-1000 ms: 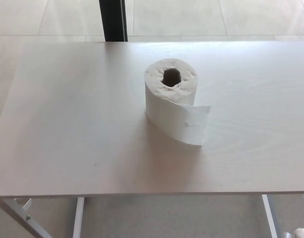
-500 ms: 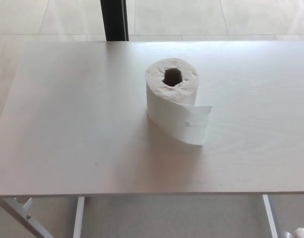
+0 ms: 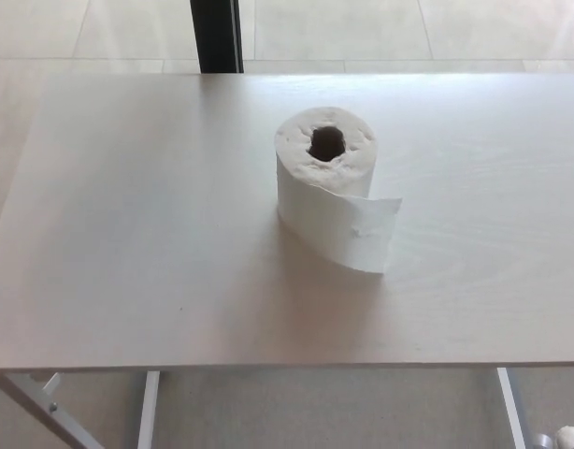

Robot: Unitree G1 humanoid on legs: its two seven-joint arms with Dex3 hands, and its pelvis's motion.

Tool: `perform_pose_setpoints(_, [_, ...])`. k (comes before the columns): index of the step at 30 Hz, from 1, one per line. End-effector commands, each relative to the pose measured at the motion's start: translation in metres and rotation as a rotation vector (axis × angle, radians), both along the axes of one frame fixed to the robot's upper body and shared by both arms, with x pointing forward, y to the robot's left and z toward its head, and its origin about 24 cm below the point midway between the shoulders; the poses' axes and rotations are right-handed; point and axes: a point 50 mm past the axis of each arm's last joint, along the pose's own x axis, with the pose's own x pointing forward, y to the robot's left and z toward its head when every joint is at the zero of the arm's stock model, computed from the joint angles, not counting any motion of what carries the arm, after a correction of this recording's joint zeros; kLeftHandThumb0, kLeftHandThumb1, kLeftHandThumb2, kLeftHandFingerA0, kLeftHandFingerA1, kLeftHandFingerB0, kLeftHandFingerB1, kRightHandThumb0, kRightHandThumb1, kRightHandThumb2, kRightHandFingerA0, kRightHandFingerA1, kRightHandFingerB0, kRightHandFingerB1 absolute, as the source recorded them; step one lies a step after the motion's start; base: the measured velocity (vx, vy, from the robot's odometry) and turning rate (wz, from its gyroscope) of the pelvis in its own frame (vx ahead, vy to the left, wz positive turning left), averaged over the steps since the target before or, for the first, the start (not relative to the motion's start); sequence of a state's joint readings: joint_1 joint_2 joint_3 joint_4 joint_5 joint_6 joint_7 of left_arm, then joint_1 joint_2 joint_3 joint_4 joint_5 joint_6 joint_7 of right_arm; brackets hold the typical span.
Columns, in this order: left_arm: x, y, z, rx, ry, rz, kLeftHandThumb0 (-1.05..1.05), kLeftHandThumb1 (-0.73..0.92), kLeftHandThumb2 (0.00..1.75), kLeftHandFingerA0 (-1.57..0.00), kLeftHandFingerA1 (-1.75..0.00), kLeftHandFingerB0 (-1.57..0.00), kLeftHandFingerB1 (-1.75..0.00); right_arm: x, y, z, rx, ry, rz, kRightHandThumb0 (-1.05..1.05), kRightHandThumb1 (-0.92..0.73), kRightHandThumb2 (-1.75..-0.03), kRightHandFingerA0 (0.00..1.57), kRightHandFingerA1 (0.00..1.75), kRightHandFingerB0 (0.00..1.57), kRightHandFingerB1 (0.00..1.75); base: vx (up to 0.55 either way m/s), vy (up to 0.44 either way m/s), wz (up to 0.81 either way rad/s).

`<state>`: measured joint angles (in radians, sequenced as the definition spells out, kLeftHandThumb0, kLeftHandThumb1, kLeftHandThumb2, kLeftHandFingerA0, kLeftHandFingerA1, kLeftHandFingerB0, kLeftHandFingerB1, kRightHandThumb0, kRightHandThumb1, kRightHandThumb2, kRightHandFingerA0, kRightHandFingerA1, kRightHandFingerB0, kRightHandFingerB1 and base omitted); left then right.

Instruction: A toilet paper roll is kept in the middle of the desk infront of the robot. The robot places its left hand on the top of the toilet paper roll to hold it still and uses its right hand to tear off a piece of toilet paper from it and hands the paper to a person

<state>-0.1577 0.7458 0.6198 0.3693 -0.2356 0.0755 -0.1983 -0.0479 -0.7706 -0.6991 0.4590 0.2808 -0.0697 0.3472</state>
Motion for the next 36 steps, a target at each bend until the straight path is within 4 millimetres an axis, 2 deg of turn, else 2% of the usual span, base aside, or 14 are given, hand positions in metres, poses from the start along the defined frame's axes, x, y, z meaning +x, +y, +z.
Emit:
perform_pose_setpoints(1, [0.07,-0.139,0.158,0.572,-0.025,-0.281,-0.75,0.72,1.15,-0.82,-1.14,-0.01,-0.42,0.078,0.132,0.064,-0.001,-0.181,0.449,-0.79,-0.67,-0.61,0.64,0.59,0.28,0.3,0.0,0.0,0.0])
perform_pose_setpoints(3, [0.075,-0.145,0.16,0.616,-0.04,-0.297,-0.78,0.92,0.79,-0.84,-1.43,-0.11,-0.41,0.079,0.134,0.063,0.002,-0.177,0.45,-0.79,-0.67,-0.61,0.64,0.59,0.28,0.3,0.0,0.0,0.0])
perform_pose_setpoints(4, [0.079,-0.152,0.161,0.596,-0.06,-0.329,-0.87,0.92,0.68,-0.97,-1.65,-0.18,-0.33,0.093,0.156,0.049,0.074,-0.147,0.513,-0.79,-0.55,-0.68,0.95,1.75,0.24,0.37,0.0,0.0,0.0])
perform_pose_setpoints(5, [0.084,-0.163,0.164,0.683,-0.052,-0.344,-0.83,0.77,1.2,-0.77,-1.01,-0.07,-0.51,0.097,0.164,0.047,0.006,-0.116,0.544,-0.7,-0.68,-0.6,0.75,0.95,0.23,0.31,0.0,0.0,0.0])
perform_pose_setpoints(8, [0.096,-0.188,0.169,0.779,-0.023,-0.353,-0.88,0.92,0.71,-0.51,-0.9,-0.22,-0.35,0.108,0.184,0.028,0.001,-0.022,0.567,-0.76,-0.67,-0.61,0.39,0.48,0.3,0.3,0.0,0.0,0.0])
perform_pose_setpoints(19, [0.12,-0.25,0.152,0.768,-0.027,-0.508,-0.82,0.92,0.76,-0.7,-1.54,-0.17,-0.42,0.123,0.216,-0.016,0.032,0.111,0.578,-0.78,-0.61,-0.59,0.51,0.61,0.41,0.33,0.0,0.0,0.0])
perform_pose_setpoints(20, [0.124,-0.258,0.143,0.768,-0.015,-0.533,-0.85,0.92,0.69,-0.7,-0.69,-0.28,-0.36,0.125,0.224,-0.028,0.034,0.158,0.608,-0.76,-0.6,-0.59,0.59,0.58,0.4,0.34,0.0,0.0,0.0])
perform_pose_setpoints(21, [0.125,-0.265,0.135,0.769,-0.008,-0.567,-0.84,0.76,1.12,-0.49,-0.66,-0.22,-0.5,0.125,0.232,-0.037,0.044,0.185,0.612,-0.8,-0.51,-0.88,0.5,0.62,0.39,0.46,0.0,0.0,0.0])
perform_pose_setpoints(22, [0.127,-0.273,0.128,0.773,-0.001,-0.588,-0.83,0.92,0.69,-0.58,-0.68,-0.28,-0.37,0.123,0.236,-0.042,0.021,0.196,0.615,-0.68,-0.6,-0.59,0.45,0.51,0.44,0.35,0.0,0.0,0.0])
perform_pose_setpoints(27, [0.132,-0.303,0.101,0.848,0.024,-0.636,-0.83,0.92,0.71,-0.72,-1.11,-0.28,-0.37,0.126,0.25,-0.057,-0.005,0.261,0.61,-0.62,-0.59,-0.59,0.47,0.54,0.43,0.38,0.0,0.0,0.0])
perform_pose_setpoints(29, [0.134,-0.315,0.093,0.895,0.044,-0.655,-0.81,0.74,1.12,-0.44,-0.8,-0.22,-0.5,0.127,0.253,-0.064,0.02,0.272,0.605,-0.63,-0.59,-0.59,0.5,0.57,0.44,0.38,0.0,0.0,0.0])
perform_pose_setpoints(31, [0.136,-0.324,0.089,0.935,0.069,-0.659,-0.84,0.92,0.7,-0.28,-0.59,-0.29,-0.39,0.127,0.255,-0.067,0.003,0.287,0.601,-0.61,-0.59,-0.58,0.54,0.58,0.45,0.37,0.0,0.0,0.0])
perform_pose_setpoints(32, [0.137,-0.331,0.087,0.973,0.06,-0.67,-0.82,0.76,1.16,-0.29,-0.62,-0.2,-0.5,0.127,0.255,-0.069,-0.019,0.299,0.594,-0.69,-0.49,-0.86,0.51,0.67,0.39,0.5,0.0,0.0,0.0])
perform_pose_setpoints(36, [0.139,-0.343,0.083,1.057,0.035,-0.678,-0.83,0.92,0.73,-0.42,-0.7,-0.3,-0.43,0.126,0.253,-0.072,-0.034,0.317,0.576,-0.62,-0.59,-0.59,0.48,0.58,0.44,0.37,0.0,0.0,0.0])
